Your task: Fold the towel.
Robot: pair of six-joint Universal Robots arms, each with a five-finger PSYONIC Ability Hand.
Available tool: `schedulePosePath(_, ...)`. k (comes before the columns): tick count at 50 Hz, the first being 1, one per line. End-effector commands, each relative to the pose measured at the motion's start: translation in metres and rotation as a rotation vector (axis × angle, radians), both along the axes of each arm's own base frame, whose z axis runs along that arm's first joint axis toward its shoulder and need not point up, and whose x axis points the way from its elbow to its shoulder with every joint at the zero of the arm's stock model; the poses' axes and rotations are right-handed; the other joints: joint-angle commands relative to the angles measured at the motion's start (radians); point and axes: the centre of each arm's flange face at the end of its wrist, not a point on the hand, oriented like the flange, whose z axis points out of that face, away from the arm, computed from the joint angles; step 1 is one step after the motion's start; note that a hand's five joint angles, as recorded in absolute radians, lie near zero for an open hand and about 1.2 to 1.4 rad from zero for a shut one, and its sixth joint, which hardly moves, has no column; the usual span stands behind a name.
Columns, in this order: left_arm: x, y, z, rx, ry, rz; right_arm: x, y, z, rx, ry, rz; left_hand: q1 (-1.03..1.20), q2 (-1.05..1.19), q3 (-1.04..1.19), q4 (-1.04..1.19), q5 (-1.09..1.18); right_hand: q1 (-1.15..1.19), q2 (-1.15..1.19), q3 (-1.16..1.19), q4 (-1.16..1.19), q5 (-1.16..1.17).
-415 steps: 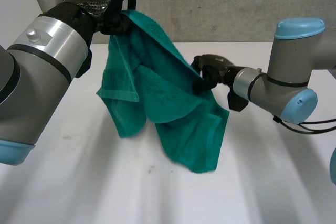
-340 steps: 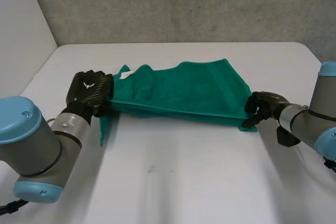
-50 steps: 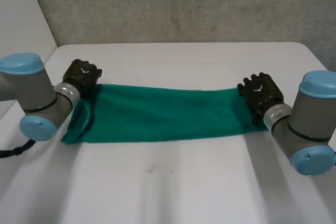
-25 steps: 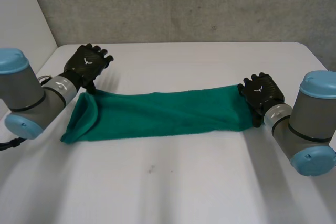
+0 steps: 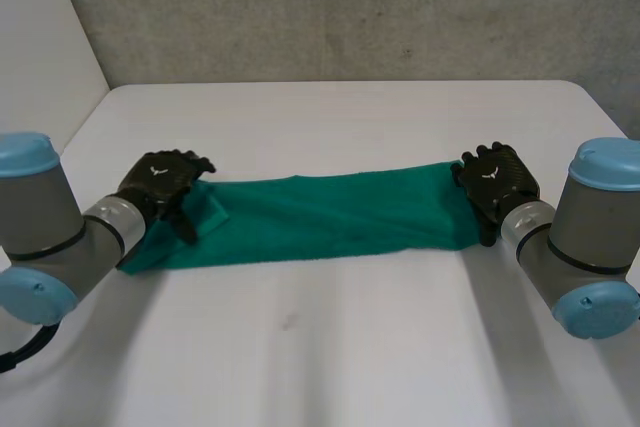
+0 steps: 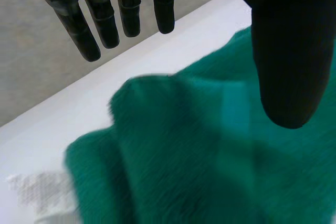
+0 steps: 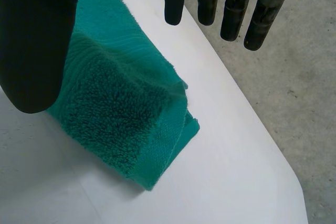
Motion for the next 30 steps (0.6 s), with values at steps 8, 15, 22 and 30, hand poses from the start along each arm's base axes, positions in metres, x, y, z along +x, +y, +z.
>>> schedulePosePath(8, 0.011, -0.006, -0.026, -0.007, -0.089, 0.055, 0.001, 0.002, -0.001, 0.005, 0.003, 0.005, -0.008, 0.005, 0.002, 0.008, 0.016, -0.030, -0.050, -0.038, -0.060, -0.065)
schedulePosePath(15, 0.025, -0.025, -0.028, -0.092, -0.178, 0.106, 0.001, 0.003, -0.002, 0.006, 0.005, 0.006, -0.002, 0.011, 0.008, 0.013, 0.021, -0.030, -0.050, -0.038, -0.060, -0.065)
schedulePosePath(22, 0.043, -0.055, -0.024, -0.193, -0.239, 0.190, 0.001, 0.003, -0.001, 0.004, 0.006, 0.006, 0.006, 0.019, 0.017, 0.022, 0.030, -0.030, -0.050, -0.038, -0.060, -0.065)
schedulePosePath(30, 0.074, -0.078, -0.022, -0.212, -0.247, 0.266, 0.002, 0.004, -0.001, 0.003, 0.007, 0.009, -0.011, 0.002, -0.001, 0.005, 0.013, -0.030, -0.050, -0.038, -0.060, -0.065)
